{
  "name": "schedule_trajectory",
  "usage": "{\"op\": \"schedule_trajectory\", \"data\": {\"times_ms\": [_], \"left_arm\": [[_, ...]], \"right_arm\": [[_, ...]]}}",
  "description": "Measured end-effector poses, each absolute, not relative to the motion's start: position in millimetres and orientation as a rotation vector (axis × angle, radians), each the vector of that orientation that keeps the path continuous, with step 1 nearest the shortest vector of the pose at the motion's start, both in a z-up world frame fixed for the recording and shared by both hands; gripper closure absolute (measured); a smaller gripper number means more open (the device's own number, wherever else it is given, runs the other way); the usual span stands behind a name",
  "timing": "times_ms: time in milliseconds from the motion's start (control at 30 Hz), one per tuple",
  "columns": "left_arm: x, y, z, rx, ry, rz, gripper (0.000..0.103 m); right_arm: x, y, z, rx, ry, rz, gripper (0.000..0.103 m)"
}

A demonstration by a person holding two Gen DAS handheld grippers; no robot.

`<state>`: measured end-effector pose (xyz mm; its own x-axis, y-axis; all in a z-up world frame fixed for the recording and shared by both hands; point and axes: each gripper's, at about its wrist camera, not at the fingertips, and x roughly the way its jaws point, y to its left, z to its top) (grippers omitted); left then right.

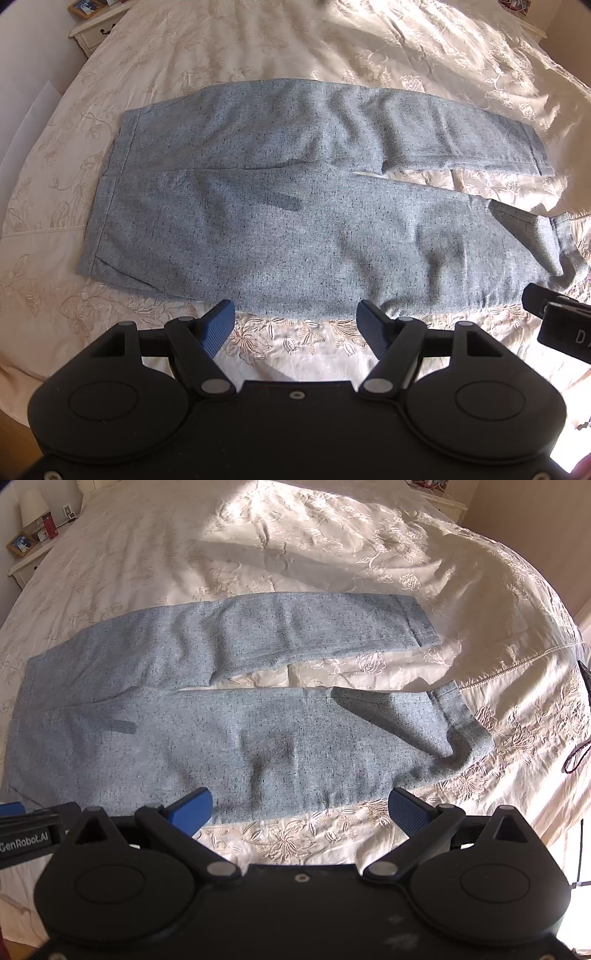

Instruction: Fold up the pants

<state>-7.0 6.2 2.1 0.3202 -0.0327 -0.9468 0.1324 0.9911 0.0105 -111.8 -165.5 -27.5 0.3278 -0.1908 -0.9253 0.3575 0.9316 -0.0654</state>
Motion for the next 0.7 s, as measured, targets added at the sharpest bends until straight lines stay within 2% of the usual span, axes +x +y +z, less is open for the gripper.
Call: {"op": "schedule_trajectory", "data": {"times_ms": [267,433,600,700], "left_arm": [[-8.1,14.7,5.5,0.072,1.217,-0.147,0.035],[1.0,28.6,11.9,0.101,1.126,-0.192,0.035],[9.5,33.3,11.1,0.245,0.998,-0.204,0.035],[12.0,30.3,5.1,0.249,1.005,-0.228,0.036]], "right_arm": [[-116.9,-157.4,-22.4,0.166,1.152,-0.383,0.000],[-121.0,-161.5,-20.0,0.151,1.099,-0.428,0.000],[-130.2,-184.3,-24.4,0.158,1.056,-0.520,0.000],[-139.1,-205.0,-25.8,0.168,1.027,-0.580,0.000]]}}
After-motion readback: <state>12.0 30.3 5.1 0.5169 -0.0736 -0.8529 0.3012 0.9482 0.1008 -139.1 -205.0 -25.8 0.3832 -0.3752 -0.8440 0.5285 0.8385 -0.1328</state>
